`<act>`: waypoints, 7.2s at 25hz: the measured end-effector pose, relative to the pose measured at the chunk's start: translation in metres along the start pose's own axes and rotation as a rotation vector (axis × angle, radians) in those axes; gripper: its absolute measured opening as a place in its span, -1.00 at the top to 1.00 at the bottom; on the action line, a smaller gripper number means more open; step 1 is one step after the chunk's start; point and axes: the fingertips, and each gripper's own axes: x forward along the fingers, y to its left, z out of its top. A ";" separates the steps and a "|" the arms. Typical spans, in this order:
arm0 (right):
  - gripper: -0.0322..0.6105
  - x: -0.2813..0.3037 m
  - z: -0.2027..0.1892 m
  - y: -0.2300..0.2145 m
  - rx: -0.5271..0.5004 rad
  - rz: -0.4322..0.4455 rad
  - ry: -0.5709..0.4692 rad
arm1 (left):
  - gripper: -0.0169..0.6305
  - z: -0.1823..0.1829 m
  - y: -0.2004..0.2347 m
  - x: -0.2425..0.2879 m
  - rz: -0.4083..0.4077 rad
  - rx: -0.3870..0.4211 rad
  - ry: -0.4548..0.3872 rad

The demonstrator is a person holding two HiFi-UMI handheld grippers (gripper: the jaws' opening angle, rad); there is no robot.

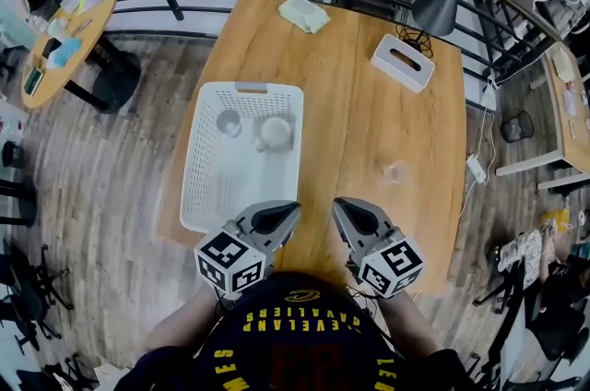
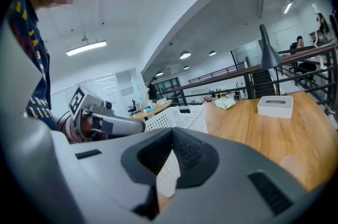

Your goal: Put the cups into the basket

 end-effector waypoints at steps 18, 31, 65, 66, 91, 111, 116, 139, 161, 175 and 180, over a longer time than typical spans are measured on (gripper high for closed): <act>0.86 -0.007 0.027 0.023 -0.025 -0.010 -0.107 | 0.91 -0.003 -0.024 0.002 -0.029 0.012 -0.021; 0.86 -0.007 0.014 0.009 -0.029 -0.050 -0.079 | 0.91 -0.001 -0.028 0.006 -0.051 0.031 -0.036; 0.86 -0.013 0.011 0.001 -0.008 -0.095 -0.077 | 0.91 -0.003 -0.032 0.008 -0.066 0.044 -0.023; 0.86 -0.012 0.010 0.001 -0.007 -0.096 -0.077 | 0.91 -0.002 -0.031 0.008 -0.068 0.036 -0.028; 0.84 -0.054 -0.033 -0.116 -0.049 -0.349 0.076 | 0.91 -0.013 -0.039 0.016 -0.086 0.000 -0.003; 0.43 -0.036 -0.144 -0.233 -0.557 -0.309 0.716 | 0.60 -0.028 -0.042 0.026 0.029 -0.025 0.007; 0.43 -0.031 -0.158 -0.246 -0.595 -0.286 0.793 | 0.60 -0.032 -0.040 0.018 0.078 -0.050 -0.007; 0.82 -0.026 -0.132 -0.219 -0.704 -0.236 0.690 | 0.60 -0.068 -0.058 -0.015 0.213 -0.119 -0.012; 0.82 0.025 0.028 -0.072 -0.870 -0.089 0.351 | 0.60 -0.048 -0.004 -0.112 0.253 -0.155 -0.173; 0.82 0.113 0.068 0.088 -0.917 0.097 0.276 | 0.60 -0.075 0.063 -0.238 0.318 -0.234 -0.254; 0.82 0.138 0.053 0.116 -0.940 0.126 0.331 | 0.60 -0.090 0.083 -0.270 0.334 -0.277 -0.262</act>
